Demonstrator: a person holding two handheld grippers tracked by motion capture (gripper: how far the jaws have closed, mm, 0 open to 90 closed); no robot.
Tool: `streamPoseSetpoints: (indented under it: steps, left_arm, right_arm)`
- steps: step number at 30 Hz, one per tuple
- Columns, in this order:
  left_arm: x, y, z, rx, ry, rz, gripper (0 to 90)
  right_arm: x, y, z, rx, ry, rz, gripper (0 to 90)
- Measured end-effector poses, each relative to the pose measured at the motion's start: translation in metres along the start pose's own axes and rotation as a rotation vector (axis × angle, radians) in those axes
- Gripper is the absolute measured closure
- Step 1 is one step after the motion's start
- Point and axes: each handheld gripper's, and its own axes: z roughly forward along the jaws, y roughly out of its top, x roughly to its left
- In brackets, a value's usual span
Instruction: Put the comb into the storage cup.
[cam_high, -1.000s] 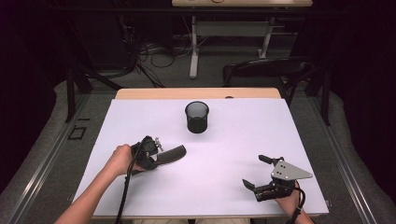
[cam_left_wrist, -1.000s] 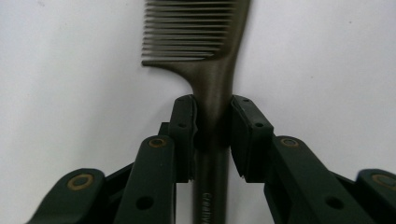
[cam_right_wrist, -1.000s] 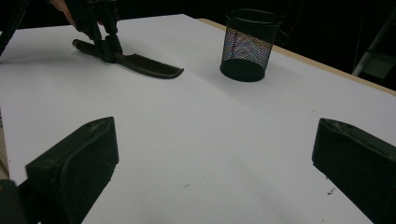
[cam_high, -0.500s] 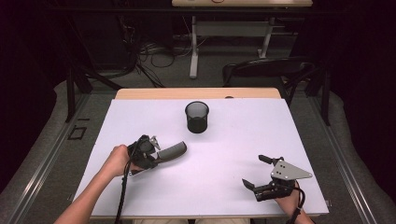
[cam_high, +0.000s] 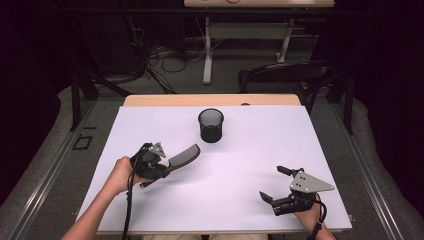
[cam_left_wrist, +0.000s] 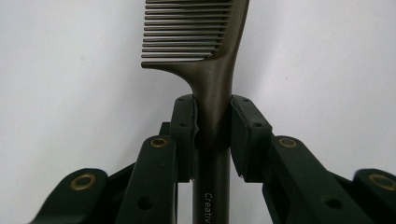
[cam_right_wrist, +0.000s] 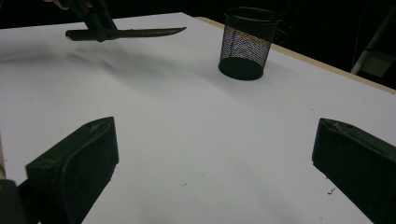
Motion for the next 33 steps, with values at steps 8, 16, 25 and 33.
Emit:
streamPoseSetpoints:
  steps: [8,16,25,33]
  left_arm:
    - [-0.004,-0.003,-0.007,-0.104,0.003,-0.025,72.5]
    - [-0.006,-0.008,-0.007,-0.178,0.009,-0.050,72.5]
    - [-0.008,-0.014,-0.006,-0.261,0.020,-0.073,72.5]
    - [-0.009,-0.019,-0.005,-0.349,0.038,-0.100,72.6]
  right_arm:
    - [0.000,0.000,0.000,0.000,0.000,0.000,0.2]
    - [0.000,0.000,0.000,0.002,-0.002,-0.001,0.2]
    - [0.000,0.000,0.000,0.002,-0.002,-0.002,0.2]
    - [0.000,0.000,0.000,0.002,-0.002,-0.001,0.2]
